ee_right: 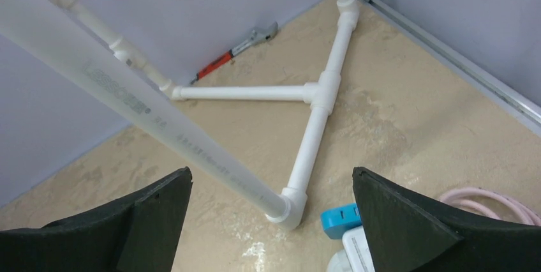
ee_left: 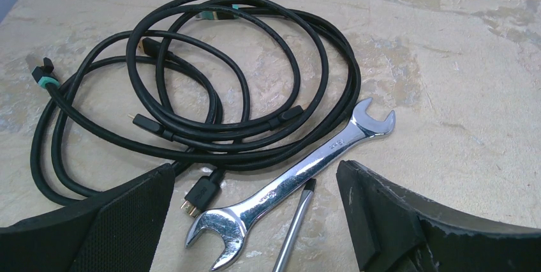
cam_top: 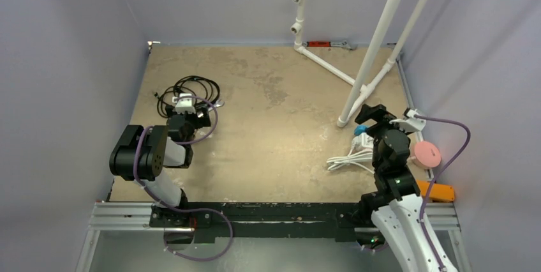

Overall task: Pull the plug off the socket
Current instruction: Move the socket to the center of the board.

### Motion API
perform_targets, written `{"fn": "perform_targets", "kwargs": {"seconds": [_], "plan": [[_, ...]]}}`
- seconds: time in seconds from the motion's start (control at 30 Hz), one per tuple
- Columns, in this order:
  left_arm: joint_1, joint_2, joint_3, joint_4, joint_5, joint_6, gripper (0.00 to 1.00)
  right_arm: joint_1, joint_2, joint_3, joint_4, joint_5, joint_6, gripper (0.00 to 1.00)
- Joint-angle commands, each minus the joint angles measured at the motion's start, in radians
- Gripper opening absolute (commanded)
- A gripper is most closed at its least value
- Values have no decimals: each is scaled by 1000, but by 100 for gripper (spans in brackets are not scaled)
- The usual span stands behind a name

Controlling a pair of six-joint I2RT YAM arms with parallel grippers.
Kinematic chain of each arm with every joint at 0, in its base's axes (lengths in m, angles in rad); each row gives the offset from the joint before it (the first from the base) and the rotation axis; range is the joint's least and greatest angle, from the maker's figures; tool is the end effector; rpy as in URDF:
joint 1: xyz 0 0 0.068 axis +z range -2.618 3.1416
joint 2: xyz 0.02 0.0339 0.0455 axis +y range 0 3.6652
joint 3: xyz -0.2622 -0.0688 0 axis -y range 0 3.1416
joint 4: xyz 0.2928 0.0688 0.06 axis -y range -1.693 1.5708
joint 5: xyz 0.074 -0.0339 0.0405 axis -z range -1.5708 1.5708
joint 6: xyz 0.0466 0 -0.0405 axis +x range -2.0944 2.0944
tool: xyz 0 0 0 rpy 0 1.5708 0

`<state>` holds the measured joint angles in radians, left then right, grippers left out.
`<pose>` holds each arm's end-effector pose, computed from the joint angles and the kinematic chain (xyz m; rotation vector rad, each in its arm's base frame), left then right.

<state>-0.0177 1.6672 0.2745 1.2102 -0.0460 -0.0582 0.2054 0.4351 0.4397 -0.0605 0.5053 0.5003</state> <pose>0.2747 -0.0027 0.0751 -0.0690 1.7518 -0.0151 0.1900 0.0165 0.2790 0.6117 1.5015 0.1331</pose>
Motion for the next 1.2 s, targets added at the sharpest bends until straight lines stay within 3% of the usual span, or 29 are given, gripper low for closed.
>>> {"fn": "perform_targets", "kwargs": {"seconds": [0.0,0.23,0.57,0.83,1.17], "plan": [[8,-7,2,52,-2,14,99,0,59,62,-68,55,70,99],[8,-7,1,52,-2,15,99,-1,151,135,-322,216,218,99],[7,-7,1,52,-2,15,100,-12,319,217,-455,82,289,99],[8,-7,1,52,-3,15,99,-91,352,160,-476,-56,381,99],[7,-7,3,50,-3,14,100,-103,585,236,-653,91,537,99]]}}
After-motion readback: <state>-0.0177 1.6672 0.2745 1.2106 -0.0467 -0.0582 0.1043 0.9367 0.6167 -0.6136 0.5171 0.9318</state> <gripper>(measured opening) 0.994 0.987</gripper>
